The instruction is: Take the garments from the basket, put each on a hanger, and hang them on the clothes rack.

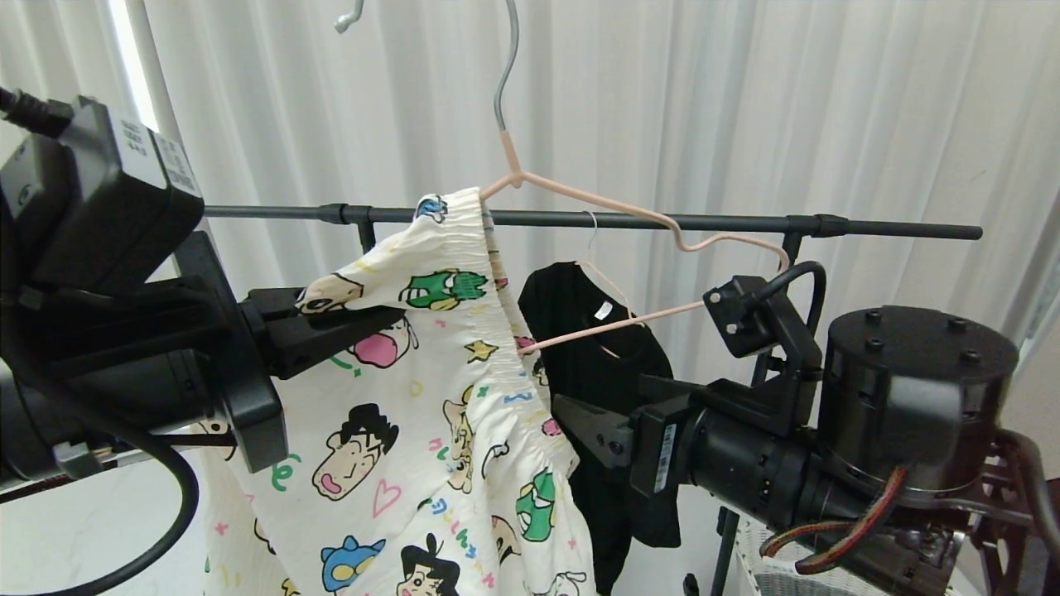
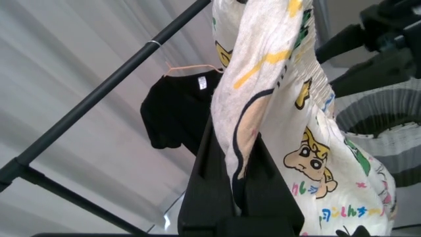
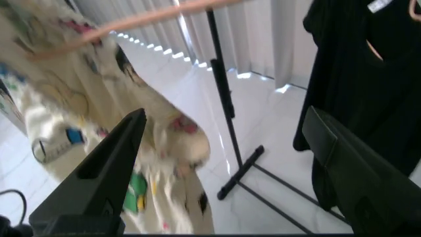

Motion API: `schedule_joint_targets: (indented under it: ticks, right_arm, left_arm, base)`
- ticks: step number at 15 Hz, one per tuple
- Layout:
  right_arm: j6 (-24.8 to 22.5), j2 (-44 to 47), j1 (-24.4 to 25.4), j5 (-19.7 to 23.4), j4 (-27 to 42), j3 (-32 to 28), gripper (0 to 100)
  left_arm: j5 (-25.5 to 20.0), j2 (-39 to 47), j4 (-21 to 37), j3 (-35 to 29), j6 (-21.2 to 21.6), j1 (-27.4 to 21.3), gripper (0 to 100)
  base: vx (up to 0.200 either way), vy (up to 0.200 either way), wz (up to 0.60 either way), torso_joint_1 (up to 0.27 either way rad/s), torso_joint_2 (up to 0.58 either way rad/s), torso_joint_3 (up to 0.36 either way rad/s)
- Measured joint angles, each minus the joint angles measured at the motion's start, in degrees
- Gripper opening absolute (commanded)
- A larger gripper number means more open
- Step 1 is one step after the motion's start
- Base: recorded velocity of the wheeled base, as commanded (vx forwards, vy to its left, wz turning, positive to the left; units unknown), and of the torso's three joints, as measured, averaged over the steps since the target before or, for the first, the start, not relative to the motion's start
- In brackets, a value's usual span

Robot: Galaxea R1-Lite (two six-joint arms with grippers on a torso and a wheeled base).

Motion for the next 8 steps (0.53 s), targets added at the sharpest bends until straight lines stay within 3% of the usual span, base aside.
schedule_joint_targets:
  ticks: [5,8]
  right_arm:
    - [-1.61,3.34,3.69,-0.33,0.04,-0.26,100]
    - [-2.38,5.52,2.89,-0.35,0.26,-0.20,100]
  left_arm:
    - [0.00,0.22,0.02,-1.44,-0.35,-0.17,0]
    - [0.00,0.09,0.00,-2.71,-2.71,-0.22,0]
  base:
    - [0.000,0.000,0.00,0.000,0.00,0.000]
    - [0.000,0.000,0.00,0.000,0.00,0.000]
